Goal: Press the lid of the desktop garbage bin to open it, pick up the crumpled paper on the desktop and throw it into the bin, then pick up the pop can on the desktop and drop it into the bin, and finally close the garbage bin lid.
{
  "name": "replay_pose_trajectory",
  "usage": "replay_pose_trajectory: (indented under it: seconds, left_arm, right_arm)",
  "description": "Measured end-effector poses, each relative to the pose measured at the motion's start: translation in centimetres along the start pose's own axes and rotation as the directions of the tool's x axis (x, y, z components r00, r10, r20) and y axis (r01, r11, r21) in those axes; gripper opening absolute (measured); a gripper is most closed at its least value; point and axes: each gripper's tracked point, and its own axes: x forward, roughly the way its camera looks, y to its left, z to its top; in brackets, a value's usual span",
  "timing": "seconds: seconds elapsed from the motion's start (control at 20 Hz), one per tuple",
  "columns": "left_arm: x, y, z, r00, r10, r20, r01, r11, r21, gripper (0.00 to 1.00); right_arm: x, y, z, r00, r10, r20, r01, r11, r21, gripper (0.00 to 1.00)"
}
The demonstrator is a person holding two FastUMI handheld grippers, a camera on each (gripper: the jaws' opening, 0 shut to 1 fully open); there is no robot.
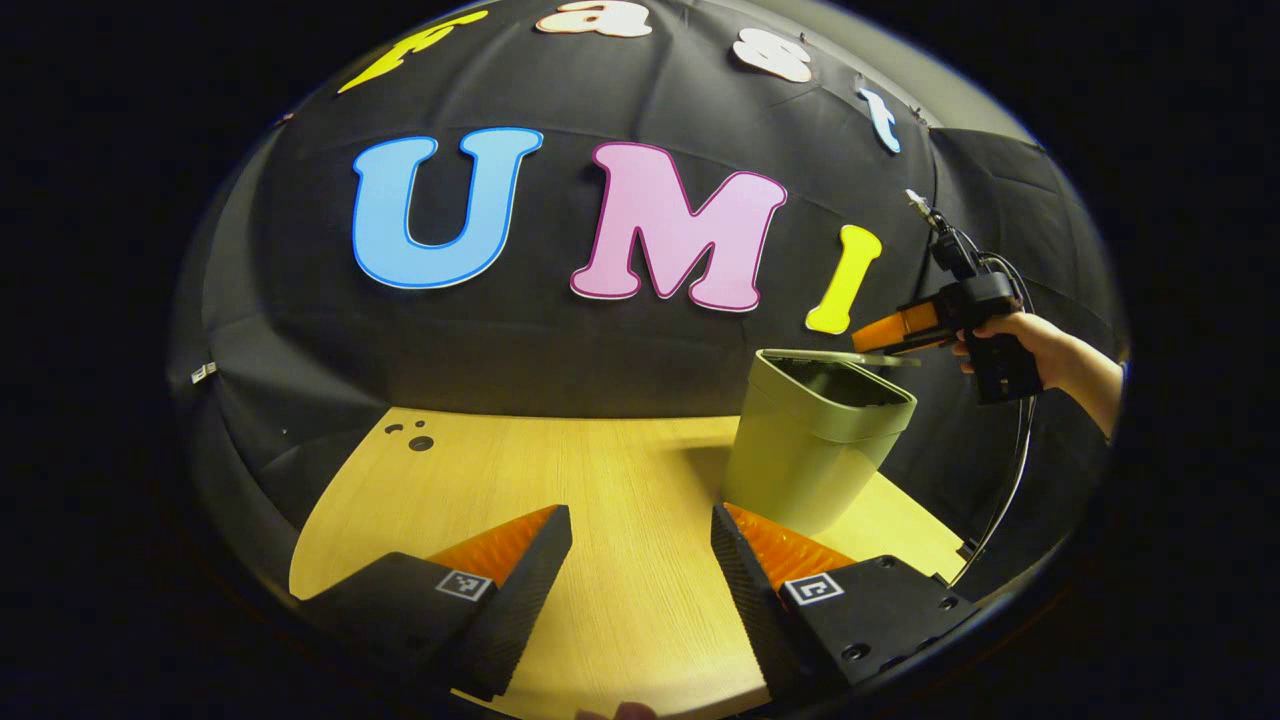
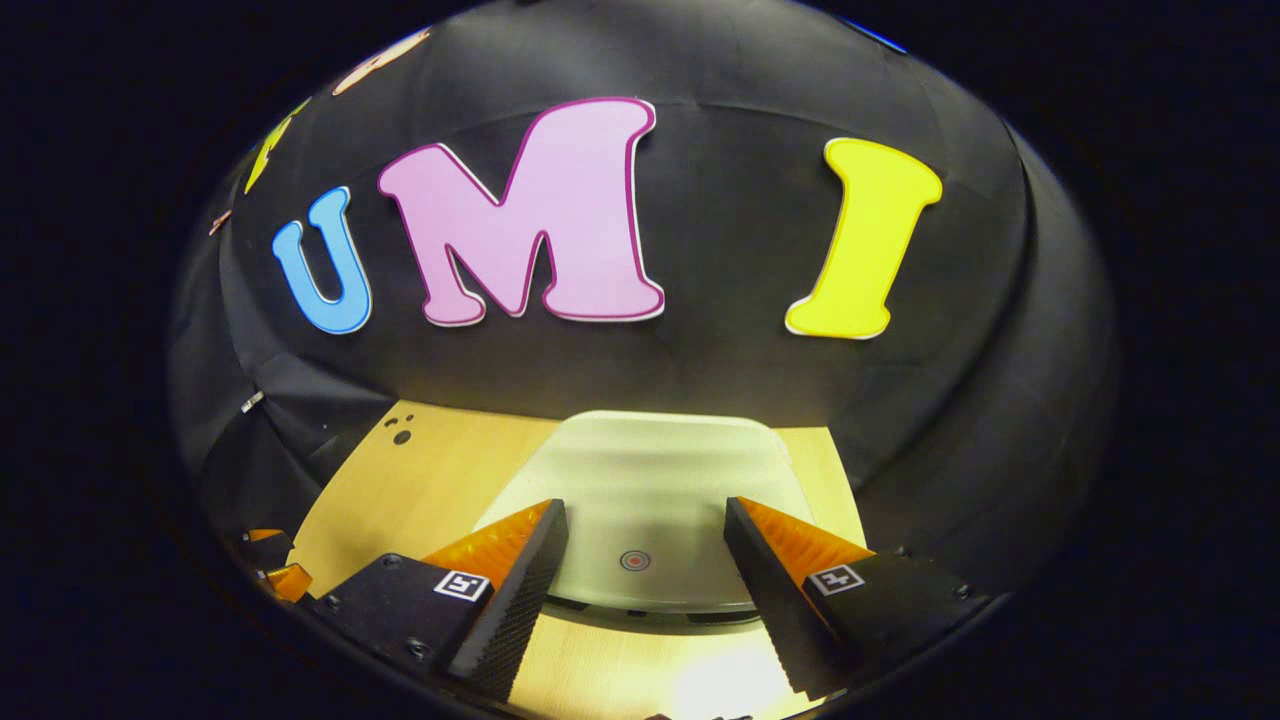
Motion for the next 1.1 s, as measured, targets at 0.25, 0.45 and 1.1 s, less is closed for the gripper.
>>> replay_pose_trajectory:
  seconds: [0.25,0.45,1.1]
  left_arm:
    - [-0.1,-0.2,0.0,1.000,-0.003,0.000,0.003,1.000,0.003,0.91]
    - [-0.2,-0.2,-0.2,1.000,-0.004,0.000,0.004,1.000,0.000,0.90]
    - [0.1,0.2,-1.0,1.000,0.005,-0.017,-0.006,1.000,-0.021,0.90]
  right_arm:
    - [0.2,0.0,-1.6,0.998,0.005,-0.064,-0.006,1.000,-0.016,0.99]
    - [0.7,0.0,-2.5,0.995,0.013,-0.095,-0.015,1.000,-0.021,0.99]
    - [1.3,0.1,-4.4,0.987,0.067,-0.145,-0.073,0.997,-0.035,1.00]
